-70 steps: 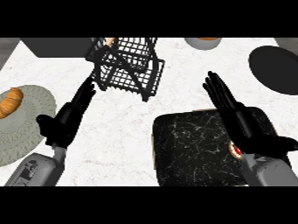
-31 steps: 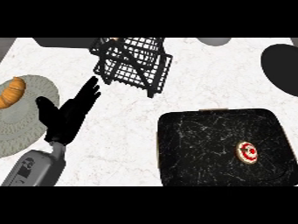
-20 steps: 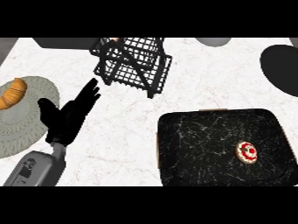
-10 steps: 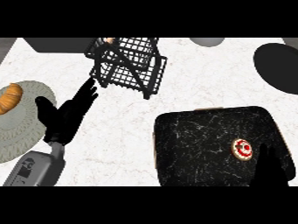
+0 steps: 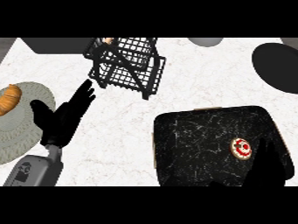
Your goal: Pick the cupcake from the tray and place it in the tiered basket
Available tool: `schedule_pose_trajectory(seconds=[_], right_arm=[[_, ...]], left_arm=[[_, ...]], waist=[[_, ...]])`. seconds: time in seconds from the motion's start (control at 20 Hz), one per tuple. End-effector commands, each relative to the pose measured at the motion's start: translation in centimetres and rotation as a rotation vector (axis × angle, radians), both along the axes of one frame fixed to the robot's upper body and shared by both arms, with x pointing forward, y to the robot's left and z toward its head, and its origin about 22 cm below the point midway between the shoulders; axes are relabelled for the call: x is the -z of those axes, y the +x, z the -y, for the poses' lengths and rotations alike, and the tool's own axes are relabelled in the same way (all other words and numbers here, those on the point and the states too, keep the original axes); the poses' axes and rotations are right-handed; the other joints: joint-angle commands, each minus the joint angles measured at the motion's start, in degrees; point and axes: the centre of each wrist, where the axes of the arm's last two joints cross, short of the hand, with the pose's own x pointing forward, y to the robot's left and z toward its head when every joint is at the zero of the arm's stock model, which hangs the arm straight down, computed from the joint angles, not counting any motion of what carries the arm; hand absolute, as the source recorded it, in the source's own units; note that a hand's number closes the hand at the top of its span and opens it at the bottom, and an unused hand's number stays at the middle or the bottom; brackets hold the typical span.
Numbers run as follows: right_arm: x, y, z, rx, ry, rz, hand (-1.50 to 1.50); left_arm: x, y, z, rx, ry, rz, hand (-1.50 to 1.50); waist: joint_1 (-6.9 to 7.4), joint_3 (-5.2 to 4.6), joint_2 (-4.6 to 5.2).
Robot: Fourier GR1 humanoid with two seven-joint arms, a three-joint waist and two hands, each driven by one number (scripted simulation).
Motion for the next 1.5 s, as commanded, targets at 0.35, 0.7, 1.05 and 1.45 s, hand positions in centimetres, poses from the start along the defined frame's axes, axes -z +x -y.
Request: schedule_pose_trajectory(seconds=[0.35,0.7,1.05,1.45], right_arm=[[3.3,1.2,1.3,0.052,0.052,0.048,-1.5],[4.8,2.2,4.2,0.061,0.076,0.069,-1.5],[6.6,4.0,6.8,0.076,0.079,0.065,-1.5],[6.6,3.9,4.5,-0.006,0.099,0.012,-1.5]], left_arm=[[0.1,0.1,0.8,0.003,0.001,0.006,0.0],[0.5,-0.3,-0.1,-0.004,-0.001,-0.016,0.0],[2.4,-0.1,0.1,0.005,0.0,-0.003,0.0],[-1.0,1.4,0.2,0.002,-0.019,-0.011,0.0]], waist=[[-0.07,0.01,0.0],[-0.01,0.01,0.01],[-0.03,0.01,0.1],[-0.11,-0.01,0.04]])
